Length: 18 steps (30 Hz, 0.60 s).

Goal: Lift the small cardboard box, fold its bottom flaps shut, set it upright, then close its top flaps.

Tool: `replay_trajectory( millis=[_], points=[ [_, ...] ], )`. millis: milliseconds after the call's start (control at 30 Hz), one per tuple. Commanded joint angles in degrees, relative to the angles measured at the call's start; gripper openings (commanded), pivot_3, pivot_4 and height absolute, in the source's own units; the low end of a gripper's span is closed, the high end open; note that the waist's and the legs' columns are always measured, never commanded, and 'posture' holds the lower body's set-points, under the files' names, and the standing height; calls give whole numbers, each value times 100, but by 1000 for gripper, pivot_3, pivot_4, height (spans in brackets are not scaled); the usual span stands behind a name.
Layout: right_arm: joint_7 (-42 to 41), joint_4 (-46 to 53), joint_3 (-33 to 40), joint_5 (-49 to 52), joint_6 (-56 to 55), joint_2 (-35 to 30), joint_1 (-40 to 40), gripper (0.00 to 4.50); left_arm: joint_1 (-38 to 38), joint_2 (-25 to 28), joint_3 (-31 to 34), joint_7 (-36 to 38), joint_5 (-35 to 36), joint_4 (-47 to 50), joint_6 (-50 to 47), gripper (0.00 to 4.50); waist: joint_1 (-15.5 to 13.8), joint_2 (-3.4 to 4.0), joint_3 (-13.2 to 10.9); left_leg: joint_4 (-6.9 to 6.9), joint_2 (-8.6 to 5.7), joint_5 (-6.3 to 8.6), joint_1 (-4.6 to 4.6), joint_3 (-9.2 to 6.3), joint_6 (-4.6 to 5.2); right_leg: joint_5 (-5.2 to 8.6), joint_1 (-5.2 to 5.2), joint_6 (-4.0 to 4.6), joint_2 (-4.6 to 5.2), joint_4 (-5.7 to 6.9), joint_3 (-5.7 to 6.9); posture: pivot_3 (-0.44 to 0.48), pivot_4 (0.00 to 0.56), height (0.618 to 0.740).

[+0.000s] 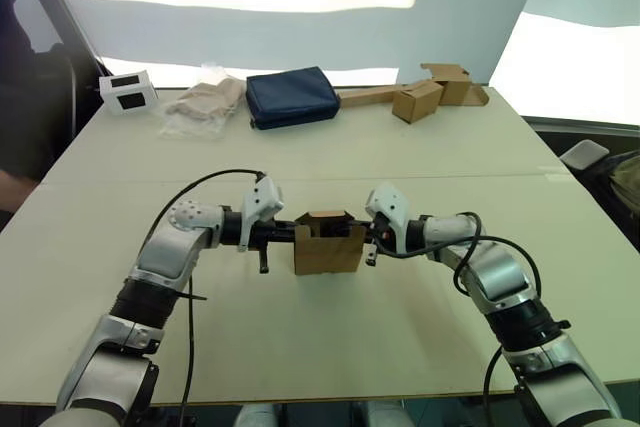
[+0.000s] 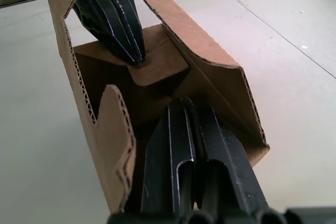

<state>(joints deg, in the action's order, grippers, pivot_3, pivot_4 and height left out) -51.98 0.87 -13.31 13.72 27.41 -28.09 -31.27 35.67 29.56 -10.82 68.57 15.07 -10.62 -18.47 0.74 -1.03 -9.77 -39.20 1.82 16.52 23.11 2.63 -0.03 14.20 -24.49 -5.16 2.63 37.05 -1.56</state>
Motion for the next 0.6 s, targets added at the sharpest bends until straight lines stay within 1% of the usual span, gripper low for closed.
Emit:
replay_trajectory(
  millis=[33, 233, 367, 467, 600],
  points=[
    [4, 65, 211, 130, 119, -2, -37, 0, -32, 31, 148, -44, 125, 74, -179, 17, 0, 0, 0, 0, 0, 0, 0, 0, 0, 0, 0, 0, 0, 0, 0, 0, 150, 740],
    [274, 1021, 1311, 1295, 920, 52, -124, 0, 105, 139, 828, -136, 878, 487, -846, 17, 1, 0, -5, 0, 1, 0, 21, -6, 0, -9, -20, -16, 0, 2, 1, 0, 150, 740],
    [431, 1658, 1788, 1922, 1496, -70, -15, 0, 218, 294, 1096, -136, 1177, 601, -1174, 17, 3, 0, -5, 6, 2, 1, 25, -14, 0, -10, -23, -18, 1, 1, 8, 0, 150, 740],
    [506, 2111, 1994, 2244, 1804, -238, 180, 0, 398, 406, 1137, -86, 1111, 370, -1090, 17, -1, 0, -5, 8, 2, 1, 25, -18, 1, -10, -23, -17, 0, 2, 12, 0, 150, 740],
    [579, 2605, 1939, 2550, 2072, -357, 398, 0, 827, 292, 988, -135, 770, -368, -535, 17, -8, 0, -5, 4, -1, 0, 24, -16, 0, -7, -20, -14, 2, -1, 12, 0, 150, 740]
  ],
)
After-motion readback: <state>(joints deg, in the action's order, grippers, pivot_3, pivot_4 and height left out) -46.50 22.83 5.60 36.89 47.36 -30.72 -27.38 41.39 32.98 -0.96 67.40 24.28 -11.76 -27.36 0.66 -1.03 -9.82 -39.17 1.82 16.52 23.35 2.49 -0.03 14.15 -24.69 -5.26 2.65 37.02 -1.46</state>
